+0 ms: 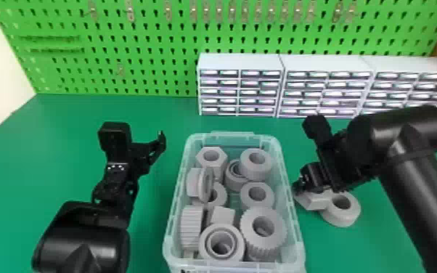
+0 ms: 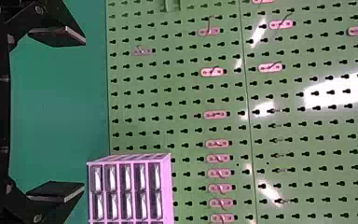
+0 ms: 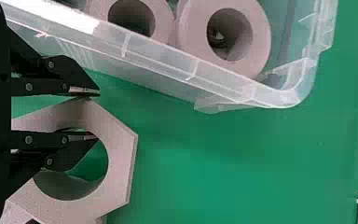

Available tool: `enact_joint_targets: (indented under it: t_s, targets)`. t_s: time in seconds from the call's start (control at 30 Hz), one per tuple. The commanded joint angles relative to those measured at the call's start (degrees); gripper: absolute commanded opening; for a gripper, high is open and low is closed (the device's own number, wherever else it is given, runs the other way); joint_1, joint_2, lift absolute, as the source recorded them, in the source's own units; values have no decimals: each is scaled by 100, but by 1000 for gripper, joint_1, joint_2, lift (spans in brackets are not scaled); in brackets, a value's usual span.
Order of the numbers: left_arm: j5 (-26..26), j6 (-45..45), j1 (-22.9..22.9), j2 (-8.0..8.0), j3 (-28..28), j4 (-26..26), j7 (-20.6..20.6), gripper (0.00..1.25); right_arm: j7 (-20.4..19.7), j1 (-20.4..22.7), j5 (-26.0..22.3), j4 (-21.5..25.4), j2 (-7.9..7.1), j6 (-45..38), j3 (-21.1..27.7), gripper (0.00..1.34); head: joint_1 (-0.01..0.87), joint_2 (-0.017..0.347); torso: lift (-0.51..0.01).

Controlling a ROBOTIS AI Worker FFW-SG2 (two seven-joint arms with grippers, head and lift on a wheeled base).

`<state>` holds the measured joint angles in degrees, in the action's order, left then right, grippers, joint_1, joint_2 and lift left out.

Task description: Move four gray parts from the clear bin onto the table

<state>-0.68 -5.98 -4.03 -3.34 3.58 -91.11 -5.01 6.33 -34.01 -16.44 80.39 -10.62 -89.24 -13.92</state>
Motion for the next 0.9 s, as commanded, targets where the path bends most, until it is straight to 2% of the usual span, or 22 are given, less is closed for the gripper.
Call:
enact_joint_targets:
  t_s: [0.0,0.57,0.87]
  targets:
    - [7,0,-1,0,3,5,0,1068,0,17,-70,-120,-19,47,-32,319,693,72,-52]
    - [16,0,-10,0,-6,5,0,1068,0,-36,-175,-287,-19,144,-155,319,693,72,-52]
    - [24,0,-10,0,3,14,0,1068,0,-167,-246,-287,25,188,-454,319,693,72,-52]
